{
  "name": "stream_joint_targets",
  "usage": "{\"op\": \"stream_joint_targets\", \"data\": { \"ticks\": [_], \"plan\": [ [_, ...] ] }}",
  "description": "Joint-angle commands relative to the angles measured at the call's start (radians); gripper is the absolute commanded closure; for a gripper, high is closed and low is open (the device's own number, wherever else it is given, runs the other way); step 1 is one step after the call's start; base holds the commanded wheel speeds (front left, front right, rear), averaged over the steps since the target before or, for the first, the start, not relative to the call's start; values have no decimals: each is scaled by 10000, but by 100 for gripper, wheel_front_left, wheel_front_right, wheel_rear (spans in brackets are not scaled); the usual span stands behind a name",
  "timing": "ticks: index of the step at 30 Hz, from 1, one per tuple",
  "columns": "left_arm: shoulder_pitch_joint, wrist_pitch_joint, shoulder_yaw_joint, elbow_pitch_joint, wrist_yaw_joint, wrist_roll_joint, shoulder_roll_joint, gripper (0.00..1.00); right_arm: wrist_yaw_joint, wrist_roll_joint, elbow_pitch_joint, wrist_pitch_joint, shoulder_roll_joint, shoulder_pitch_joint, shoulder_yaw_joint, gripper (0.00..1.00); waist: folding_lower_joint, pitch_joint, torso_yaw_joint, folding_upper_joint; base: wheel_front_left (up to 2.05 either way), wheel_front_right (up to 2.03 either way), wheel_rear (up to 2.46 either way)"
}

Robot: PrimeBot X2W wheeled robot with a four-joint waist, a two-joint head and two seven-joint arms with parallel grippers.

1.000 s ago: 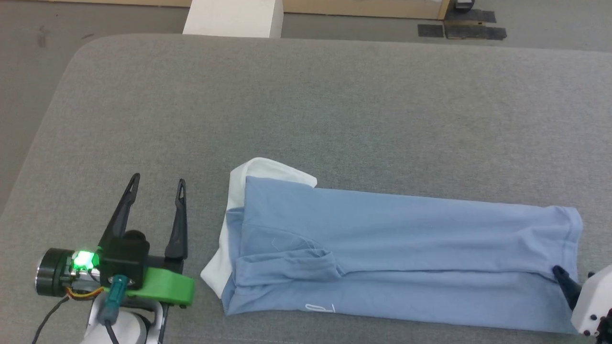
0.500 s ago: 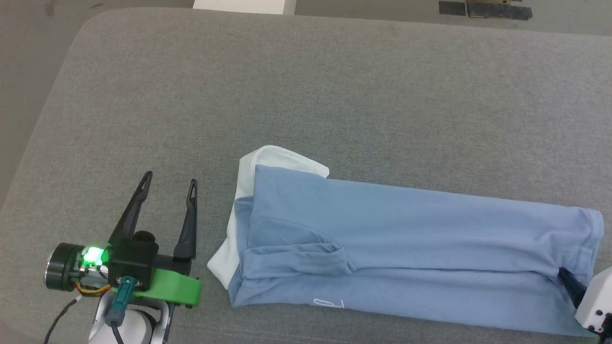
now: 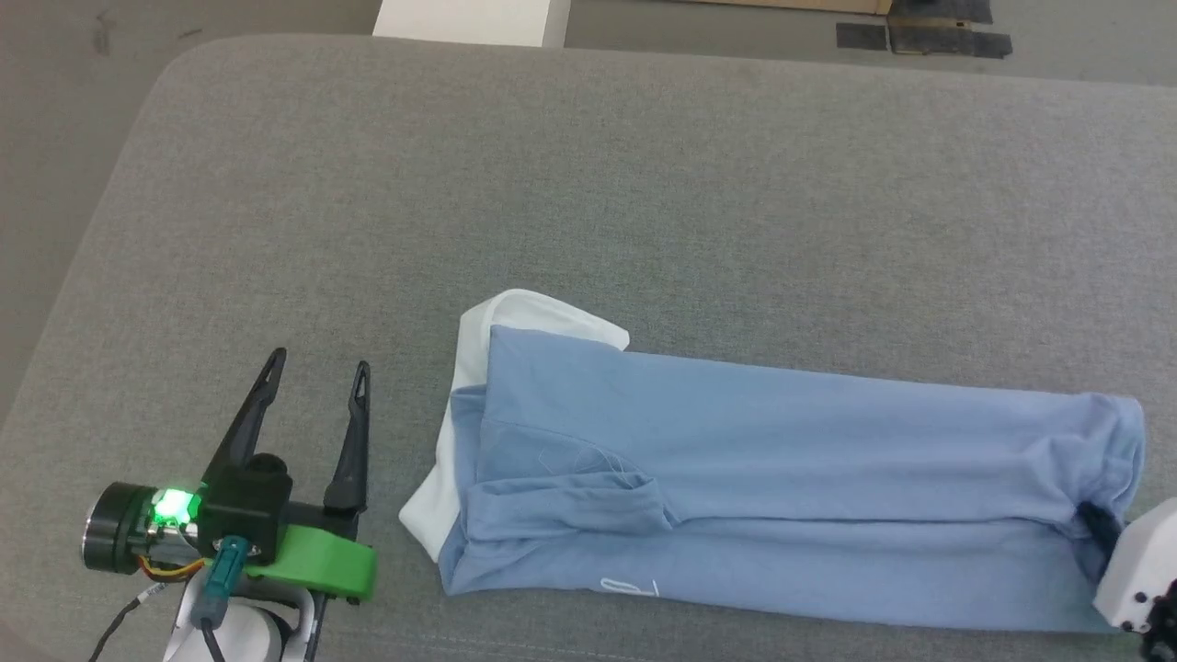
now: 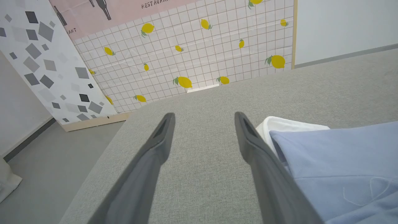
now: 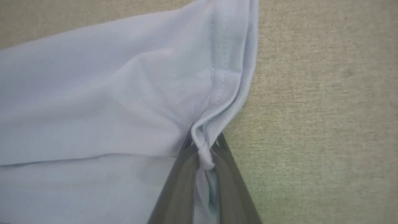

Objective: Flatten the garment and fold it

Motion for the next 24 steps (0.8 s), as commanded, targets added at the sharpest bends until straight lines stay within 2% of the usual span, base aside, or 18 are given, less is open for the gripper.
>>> {"op": "stream_joint_targets", "data": {
  "ticks": [1, 9, 15, 21, 24],
  "plan": [
    [139, -47, 86, 37, -101, 166, -106, 0, 58, 7, 63, -206, -227, -108, -56, 100, 0, -57, -62, 0, 0, 0, 0],
    [172, -47, 307, 204, -448, 284, -363, 0, 58, -646, 819, -886, -1452, -242, -935, 100, 0, -115, -74, 0, 0, 0, 0],
    [233, -47, 470, 375, -614, 353, -529, 0, 58, -684, 1269, -1178, -1731, -202, -1094, 100, 0, -303, -59, 0, 0, 0, 0],
    [399, -47, 647, 549, -758, 419, -708, 0, 58, -39, 114, -1036, -1729, 95, -40, 100, 0, -682, -115, 0, 0, 0, 0],
    [489, -47, 673, 678, -848, 429, -782, 0, 58, 360, -813, -574, -1794, 425, 777, 100, 0, -892, -82, 0, 0, 0, 0]
  ]
}}
